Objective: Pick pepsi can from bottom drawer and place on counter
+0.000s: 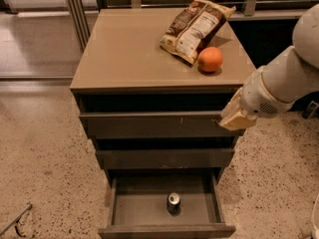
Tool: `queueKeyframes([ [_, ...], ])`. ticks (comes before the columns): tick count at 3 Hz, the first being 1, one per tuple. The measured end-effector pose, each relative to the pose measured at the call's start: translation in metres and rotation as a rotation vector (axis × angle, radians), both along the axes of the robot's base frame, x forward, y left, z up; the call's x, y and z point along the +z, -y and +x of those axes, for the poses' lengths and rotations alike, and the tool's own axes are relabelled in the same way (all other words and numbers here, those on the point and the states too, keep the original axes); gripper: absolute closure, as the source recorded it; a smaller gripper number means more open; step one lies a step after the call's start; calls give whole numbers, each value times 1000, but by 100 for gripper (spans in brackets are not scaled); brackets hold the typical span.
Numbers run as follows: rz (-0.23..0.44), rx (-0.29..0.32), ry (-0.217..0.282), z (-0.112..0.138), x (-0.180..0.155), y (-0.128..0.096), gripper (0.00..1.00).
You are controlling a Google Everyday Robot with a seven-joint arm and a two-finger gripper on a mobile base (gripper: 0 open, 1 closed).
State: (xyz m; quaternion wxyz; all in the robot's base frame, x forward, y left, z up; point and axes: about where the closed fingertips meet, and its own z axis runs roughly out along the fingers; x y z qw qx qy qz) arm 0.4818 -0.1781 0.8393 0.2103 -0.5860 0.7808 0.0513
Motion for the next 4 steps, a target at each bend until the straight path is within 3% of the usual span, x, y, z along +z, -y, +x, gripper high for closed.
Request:
queueKeyframes([
  [1, 19, 10, -55, 15, -68, -15, 87],
  [2, 5, 9, -103, 22, -112, -21, 100],
  [3, 5, 9, -105, 23, -114, -22, 100],
  [4, 27, 3, -134, 18, -137, -18, 100],
])
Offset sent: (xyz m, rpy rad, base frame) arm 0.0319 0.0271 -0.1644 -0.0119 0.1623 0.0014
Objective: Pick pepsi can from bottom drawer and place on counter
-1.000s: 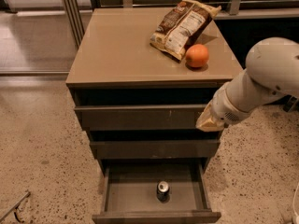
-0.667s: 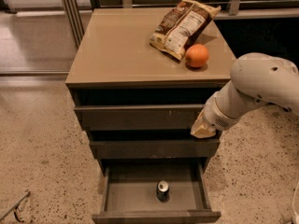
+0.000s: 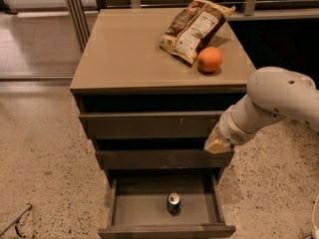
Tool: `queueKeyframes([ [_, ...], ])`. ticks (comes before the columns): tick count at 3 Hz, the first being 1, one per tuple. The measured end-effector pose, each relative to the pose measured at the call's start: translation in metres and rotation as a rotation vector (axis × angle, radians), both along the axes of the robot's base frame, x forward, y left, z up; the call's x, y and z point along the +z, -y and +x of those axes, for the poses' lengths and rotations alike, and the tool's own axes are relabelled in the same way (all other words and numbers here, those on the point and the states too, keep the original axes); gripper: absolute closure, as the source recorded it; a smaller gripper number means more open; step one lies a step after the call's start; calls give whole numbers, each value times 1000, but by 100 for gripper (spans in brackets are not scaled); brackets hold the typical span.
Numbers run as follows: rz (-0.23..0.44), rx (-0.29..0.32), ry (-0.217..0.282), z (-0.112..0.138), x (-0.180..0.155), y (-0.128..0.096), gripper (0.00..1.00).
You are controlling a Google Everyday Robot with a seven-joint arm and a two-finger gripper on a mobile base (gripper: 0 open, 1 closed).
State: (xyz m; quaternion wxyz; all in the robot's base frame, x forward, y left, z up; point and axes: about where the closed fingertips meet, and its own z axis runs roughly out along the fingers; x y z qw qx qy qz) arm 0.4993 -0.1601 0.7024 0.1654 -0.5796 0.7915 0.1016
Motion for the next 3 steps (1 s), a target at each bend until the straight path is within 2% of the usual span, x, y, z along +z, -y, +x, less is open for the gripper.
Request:
queueKeyframes([
  [1, 19, 1, -61, -17, -68, 2, 100],
  [2, 87, -31, -90, -20, -172, -2, 100],
  [3, 171, -107, -70, 1, -245, 8, 100],
])
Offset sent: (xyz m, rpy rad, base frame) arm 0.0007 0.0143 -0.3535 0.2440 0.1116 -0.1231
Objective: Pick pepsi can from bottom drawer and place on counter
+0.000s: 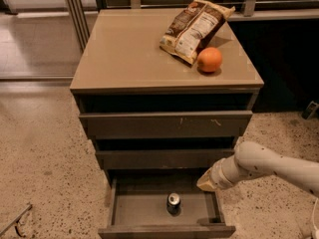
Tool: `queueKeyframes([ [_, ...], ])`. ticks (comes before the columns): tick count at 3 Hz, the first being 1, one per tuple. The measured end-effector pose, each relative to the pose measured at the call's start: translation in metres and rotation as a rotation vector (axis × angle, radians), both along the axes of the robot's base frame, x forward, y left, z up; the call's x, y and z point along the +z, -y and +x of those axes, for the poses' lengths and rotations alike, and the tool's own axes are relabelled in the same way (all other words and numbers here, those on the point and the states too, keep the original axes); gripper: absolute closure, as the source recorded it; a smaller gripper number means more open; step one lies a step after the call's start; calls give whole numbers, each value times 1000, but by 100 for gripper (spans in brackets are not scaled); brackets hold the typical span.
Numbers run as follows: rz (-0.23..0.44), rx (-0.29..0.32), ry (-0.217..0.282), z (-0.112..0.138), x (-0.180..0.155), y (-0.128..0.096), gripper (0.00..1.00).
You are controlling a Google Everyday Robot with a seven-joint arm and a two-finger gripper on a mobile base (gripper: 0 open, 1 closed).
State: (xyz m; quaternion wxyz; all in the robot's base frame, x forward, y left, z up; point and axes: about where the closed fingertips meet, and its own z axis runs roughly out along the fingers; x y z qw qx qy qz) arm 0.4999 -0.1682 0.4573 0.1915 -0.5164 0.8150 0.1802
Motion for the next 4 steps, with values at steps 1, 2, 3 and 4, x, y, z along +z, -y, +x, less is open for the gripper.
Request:
queueKeyframes([
  [1, 65, -36, -52, 0, -73, 0, 100],
  [2, 106, -51, -119, -7, -128, -3, 100],
  [3, 116, -55, -136, -12, -140, -6, 100],
  [4, 114, -17, -105, -16, -152, -10, 100],
])
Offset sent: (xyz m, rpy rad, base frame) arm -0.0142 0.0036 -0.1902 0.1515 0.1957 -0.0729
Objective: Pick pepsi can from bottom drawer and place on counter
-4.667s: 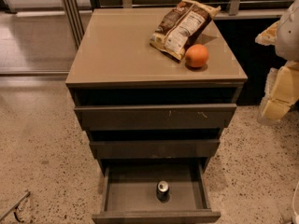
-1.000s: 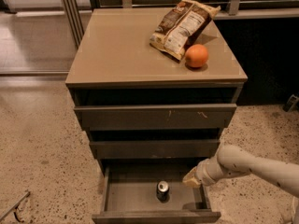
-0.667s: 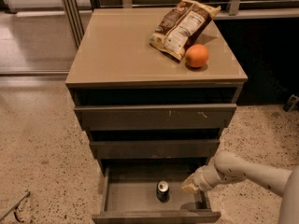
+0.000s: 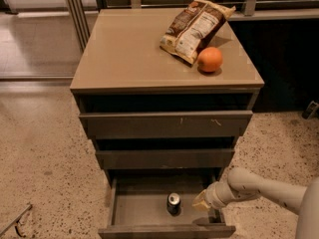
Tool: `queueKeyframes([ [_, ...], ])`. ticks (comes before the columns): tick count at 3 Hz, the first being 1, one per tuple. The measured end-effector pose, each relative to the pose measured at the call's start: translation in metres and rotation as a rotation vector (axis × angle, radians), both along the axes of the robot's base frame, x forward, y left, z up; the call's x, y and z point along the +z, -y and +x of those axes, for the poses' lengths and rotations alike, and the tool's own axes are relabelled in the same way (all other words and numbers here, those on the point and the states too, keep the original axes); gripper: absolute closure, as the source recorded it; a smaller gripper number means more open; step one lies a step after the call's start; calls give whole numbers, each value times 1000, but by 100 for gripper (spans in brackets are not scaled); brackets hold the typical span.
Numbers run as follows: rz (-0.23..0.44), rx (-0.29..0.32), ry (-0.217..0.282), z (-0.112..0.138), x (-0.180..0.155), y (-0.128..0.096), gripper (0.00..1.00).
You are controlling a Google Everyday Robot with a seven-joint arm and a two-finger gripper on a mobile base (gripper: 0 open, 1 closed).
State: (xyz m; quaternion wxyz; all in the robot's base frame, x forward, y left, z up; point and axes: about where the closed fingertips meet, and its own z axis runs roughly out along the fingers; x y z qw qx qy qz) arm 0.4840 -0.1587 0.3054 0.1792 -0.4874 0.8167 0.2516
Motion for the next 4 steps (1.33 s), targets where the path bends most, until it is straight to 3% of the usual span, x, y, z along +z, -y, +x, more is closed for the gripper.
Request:
queueKeyframes([
  [1, 25, 59, 113, 2, -18, -8, 97],
  [2, 75, 127, 238, 10, -28, -23, 78],
  [3, 78, 149, 251, 9, -29, -27, 66],
  [4, 78, 149, 251, 9, -29, -27, 65],
])
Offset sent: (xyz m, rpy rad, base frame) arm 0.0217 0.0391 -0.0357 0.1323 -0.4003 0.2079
